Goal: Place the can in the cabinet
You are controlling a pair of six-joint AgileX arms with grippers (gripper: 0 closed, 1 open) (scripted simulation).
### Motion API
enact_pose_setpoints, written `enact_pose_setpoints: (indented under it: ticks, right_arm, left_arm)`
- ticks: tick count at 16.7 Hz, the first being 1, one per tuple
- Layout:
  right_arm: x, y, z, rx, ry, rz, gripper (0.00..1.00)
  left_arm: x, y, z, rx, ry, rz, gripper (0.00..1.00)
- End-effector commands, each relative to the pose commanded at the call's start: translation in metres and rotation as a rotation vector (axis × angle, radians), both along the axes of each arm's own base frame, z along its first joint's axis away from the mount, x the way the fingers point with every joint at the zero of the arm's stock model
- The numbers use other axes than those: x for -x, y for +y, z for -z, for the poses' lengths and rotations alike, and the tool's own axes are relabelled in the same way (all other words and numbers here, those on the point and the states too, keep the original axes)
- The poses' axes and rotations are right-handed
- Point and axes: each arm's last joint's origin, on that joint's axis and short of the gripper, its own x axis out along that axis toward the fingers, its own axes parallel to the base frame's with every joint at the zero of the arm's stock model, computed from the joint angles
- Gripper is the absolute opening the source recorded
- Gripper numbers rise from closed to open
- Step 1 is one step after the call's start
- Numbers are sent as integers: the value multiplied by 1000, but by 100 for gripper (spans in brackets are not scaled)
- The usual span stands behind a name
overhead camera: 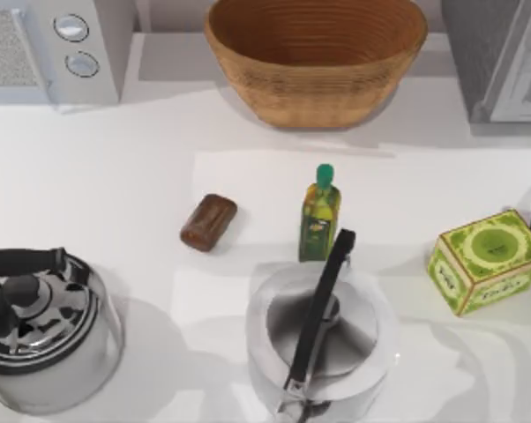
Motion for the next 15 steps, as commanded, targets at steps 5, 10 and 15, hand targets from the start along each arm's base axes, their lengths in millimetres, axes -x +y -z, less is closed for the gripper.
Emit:
enact_pose_setpoints:
  ticks: [5,10,15]
  right_arm:
    - [0,0,0,0,0,0,77]
    - [0,0,0,0,0,0,40]
    - [0,0,0,0,0,0,2]
  left_arm:
    - [0,0,0,0,0,0,100]
    - [0,0,0,0,0,0,100]
    - [0,0,0,0,0,0,100]
